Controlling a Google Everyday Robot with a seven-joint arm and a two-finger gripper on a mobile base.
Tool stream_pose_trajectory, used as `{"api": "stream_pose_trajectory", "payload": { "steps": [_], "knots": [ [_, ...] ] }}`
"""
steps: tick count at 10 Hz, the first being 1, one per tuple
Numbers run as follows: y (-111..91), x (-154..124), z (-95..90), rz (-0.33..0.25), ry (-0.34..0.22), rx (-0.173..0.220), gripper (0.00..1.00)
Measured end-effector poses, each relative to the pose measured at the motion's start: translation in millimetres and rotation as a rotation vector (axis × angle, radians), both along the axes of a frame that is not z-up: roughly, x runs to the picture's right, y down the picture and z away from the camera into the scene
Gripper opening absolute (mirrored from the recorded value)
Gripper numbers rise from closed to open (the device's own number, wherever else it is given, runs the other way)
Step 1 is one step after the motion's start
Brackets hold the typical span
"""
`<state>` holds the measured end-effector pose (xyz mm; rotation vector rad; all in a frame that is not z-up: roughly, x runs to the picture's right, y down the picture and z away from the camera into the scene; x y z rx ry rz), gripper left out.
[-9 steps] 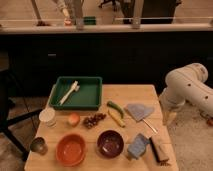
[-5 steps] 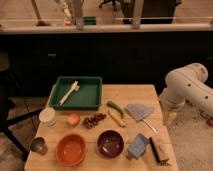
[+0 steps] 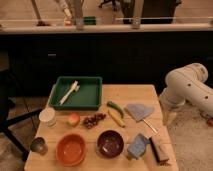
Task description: Wipe purple bowl with towel
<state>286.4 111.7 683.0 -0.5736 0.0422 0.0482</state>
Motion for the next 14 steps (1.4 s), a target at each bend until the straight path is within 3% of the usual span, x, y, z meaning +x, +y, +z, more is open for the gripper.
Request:
{"api": "stream_pose_trajectory", "payload": {
  "steps": [12,14],
  "knots": [
    [-0.3,0.5,-0.1,0.002,-0.003,0.004,0.80],
    [-3.1,-7.5,2.1,-0.014,-0.110,0.071,0.80]
  ]
}}
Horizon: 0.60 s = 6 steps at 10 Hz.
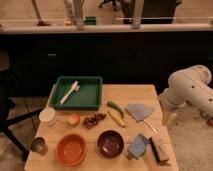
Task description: Wipe purple bowl with towel
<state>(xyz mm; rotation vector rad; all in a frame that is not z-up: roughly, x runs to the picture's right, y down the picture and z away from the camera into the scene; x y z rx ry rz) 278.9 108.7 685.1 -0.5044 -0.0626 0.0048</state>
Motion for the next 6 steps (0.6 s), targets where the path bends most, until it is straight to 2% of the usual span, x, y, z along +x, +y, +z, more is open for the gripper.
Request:
{"api": "stream_pose_trajectory", "payload": {
  "steps": [3,6],
  "knots": [
    [-9,-20,8.2,-0.064,-0.161,0.142,0.80],
    [-15,-39,24.6,-0.142,-0.273,0.243,0.80]
  ]
}}
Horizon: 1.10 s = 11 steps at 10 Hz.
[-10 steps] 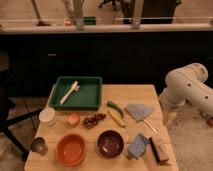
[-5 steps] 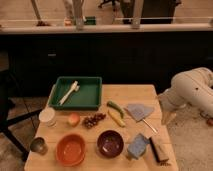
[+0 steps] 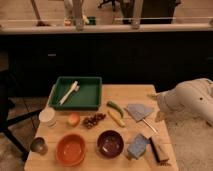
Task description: Wipe purple bowl with towel
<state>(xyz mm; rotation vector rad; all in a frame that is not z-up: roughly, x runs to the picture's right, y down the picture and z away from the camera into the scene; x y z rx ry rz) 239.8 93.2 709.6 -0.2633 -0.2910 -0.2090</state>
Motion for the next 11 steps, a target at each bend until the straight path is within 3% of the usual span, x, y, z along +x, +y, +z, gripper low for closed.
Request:
{"api": "stream_pose_trajectory", "payload": {
  "steps": [2,8,11],
  "knots": [
    [-2,-7,7.8,-0.035,-0.029,0.026,0.80],
    [-3,-5,10.3,-0.040,-0.023,0.035,0.80],
    [10,3,37.9,-0.060,0.001,0.043,0.80]
  ]
}}
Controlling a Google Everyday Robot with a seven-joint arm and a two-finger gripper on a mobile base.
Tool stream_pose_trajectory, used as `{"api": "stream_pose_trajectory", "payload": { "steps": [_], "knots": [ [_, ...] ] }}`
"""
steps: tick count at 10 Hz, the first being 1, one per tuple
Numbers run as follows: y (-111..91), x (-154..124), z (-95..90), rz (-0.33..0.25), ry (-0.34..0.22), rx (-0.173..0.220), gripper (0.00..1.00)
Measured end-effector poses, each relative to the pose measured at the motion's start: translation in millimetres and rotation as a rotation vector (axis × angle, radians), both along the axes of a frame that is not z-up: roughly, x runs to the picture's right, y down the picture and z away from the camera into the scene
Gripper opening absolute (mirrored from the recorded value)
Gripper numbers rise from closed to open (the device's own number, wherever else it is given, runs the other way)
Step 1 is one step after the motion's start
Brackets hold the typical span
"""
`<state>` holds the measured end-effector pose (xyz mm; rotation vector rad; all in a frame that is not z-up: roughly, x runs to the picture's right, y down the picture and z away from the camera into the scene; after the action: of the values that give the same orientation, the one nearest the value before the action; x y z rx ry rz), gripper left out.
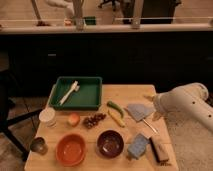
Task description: Wipe purple bowl with towel
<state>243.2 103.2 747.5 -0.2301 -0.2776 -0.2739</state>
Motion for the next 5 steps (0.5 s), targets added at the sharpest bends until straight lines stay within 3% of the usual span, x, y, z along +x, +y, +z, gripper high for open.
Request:
{"api": "stream_pose_trajectory", "payload": {
  "steps": [3,5],
  "knots": [
    [27,16,50.2,-0.009,0.018,-0.009,0.80],
    [31,22,77.3,-0.030,0.027,-0.013,0.80]
  ]
}}
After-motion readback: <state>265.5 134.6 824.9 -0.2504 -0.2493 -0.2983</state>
